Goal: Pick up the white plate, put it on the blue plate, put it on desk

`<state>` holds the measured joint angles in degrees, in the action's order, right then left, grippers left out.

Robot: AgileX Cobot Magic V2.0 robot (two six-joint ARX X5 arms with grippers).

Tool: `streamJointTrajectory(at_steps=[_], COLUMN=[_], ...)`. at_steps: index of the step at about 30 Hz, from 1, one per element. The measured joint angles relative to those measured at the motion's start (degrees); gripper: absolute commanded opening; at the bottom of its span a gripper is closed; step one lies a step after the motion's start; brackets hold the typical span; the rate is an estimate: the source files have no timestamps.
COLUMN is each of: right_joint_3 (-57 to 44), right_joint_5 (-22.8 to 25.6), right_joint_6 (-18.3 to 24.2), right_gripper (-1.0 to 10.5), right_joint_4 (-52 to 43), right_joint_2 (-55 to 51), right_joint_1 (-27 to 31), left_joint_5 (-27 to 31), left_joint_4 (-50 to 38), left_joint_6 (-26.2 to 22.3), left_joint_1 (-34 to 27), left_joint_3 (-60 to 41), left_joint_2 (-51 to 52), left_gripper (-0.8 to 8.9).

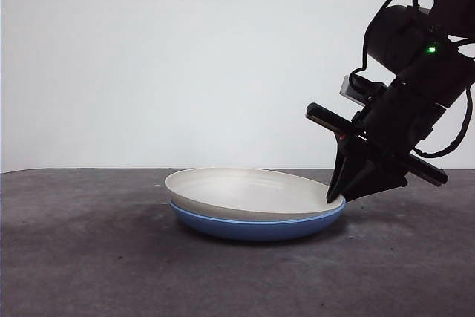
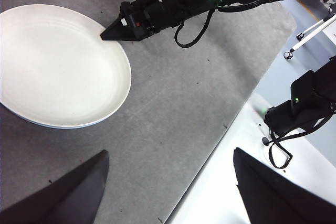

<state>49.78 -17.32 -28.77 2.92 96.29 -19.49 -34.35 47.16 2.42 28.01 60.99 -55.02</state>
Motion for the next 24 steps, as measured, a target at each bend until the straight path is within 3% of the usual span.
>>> streamJointTrajectory(at_steps=[4, 7, 9, 16, 24], right_joint_3=[0.00, 0.02, 0.11, 0.11, 0.13], right_joint_5=[0.00, -0.07, -0.13, -0.24, 1.18], right_joint_6=[0.00, -0.07, -0.17, -0.24, 0.90], right_gripper=[0.5, 2.3, 2.8, 2.8, 2.8], right_joint_4=[-0.20, -0.57, -0.66, -0.42, 4.81], right_joint_2=[0.00, 0.00, 0.00, -2.49, -14.40], right_joint_1=[-0.07, -0.20, -0.33, -0.35, -0.28], left_joint_5=[0.00, 0.00, 0.00, 0.00, 0.00], left_joint_4=[0.00, 0.00, 0.00, 0.02, 0.02], left_joint_6=[0.00, 0.00, 0.00, 0.00, 0.00], left_joint_1=[0.00, 0.00, 0.00, 0.00, 0.00], left_joint_3=[0.00, 0.00, 0.00, 0.00, 0.00], left_joint_2=[0.00, 0.00, 0.00, 0.00, 0.00], left_gripper=[3.74, 3.74, 3.74, 3.74, 3.74])
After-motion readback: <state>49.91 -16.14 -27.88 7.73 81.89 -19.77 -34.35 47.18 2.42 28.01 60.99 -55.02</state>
